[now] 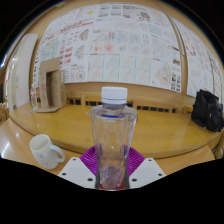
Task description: Pour water
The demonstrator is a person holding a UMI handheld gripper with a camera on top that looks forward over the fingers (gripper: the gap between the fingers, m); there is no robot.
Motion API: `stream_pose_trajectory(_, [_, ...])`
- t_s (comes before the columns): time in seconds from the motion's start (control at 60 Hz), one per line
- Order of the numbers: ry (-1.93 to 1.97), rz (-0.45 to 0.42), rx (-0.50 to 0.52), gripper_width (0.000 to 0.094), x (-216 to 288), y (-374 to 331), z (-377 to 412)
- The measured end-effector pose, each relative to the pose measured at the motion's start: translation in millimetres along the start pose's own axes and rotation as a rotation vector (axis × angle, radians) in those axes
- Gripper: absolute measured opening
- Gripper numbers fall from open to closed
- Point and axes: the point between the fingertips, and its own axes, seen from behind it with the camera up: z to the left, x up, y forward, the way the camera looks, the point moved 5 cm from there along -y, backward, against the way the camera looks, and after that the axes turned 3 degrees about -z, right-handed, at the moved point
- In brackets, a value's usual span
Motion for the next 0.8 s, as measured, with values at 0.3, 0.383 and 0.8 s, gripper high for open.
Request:
stream_pose_trajectory(0.3, [0.062,-0.031,0.001,0.0504,-17,5,-7])
stream_pose_trajectory(0.383, [0.058,0.060,-0.020,0.0712,-22,-5,-5])
stream_pose_trajectory(0.8, [0.008,0.119,-0.128,0.0856,14,-189,36])
